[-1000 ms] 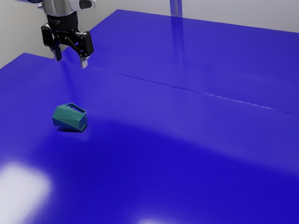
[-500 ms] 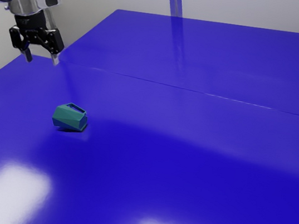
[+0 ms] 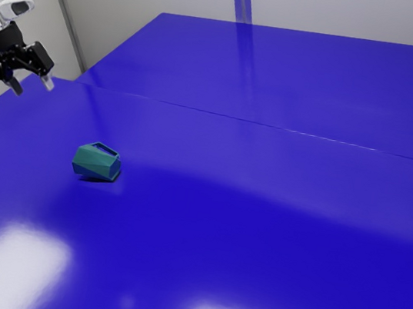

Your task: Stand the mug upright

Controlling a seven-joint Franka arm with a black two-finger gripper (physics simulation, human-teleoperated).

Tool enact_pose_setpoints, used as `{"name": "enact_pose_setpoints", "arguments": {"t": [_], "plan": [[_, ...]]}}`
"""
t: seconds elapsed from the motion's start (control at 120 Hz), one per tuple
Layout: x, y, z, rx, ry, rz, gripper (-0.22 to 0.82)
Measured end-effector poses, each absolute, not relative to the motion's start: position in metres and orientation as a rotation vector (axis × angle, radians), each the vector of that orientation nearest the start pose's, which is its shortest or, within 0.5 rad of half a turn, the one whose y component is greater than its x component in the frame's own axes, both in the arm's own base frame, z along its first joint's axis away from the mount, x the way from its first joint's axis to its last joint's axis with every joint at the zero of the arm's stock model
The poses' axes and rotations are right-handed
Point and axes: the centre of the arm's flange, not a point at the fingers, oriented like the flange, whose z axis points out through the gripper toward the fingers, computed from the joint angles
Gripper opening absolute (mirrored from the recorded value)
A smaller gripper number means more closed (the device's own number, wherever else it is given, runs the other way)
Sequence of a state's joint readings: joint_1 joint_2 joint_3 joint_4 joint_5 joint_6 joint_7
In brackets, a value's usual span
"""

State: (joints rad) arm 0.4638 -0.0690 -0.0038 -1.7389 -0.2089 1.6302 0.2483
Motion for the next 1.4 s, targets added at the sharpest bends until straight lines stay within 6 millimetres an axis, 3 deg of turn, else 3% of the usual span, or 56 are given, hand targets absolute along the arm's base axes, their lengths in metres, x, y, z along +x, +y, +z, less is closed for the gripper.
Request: {"name": "enact_pose_setpoints", "arguments": {"t": [0.125, 0.35, 0.608, 0.775, 1.025, 1.4], "plan": [[0.483, 0.243, 0.572, -3.411, -0.372, -0.136, 0.58], [0.477, 0.273, 0.506, -3.57, -0.331, -0.288, 0.58], [0.465, 0.306, 0.443, -3.67, -0.308, -0.541, 0.58], [0.47, 0.321, 0.404, -3.721, -0.259, -0.679, 0.58], [0.474, 0.336, 0.359, -3.757, -0.175, -0.806, 0.58], [0.484, 0.346, 0.331, -3.832, -0.23, -0.754, 0.58]]}}
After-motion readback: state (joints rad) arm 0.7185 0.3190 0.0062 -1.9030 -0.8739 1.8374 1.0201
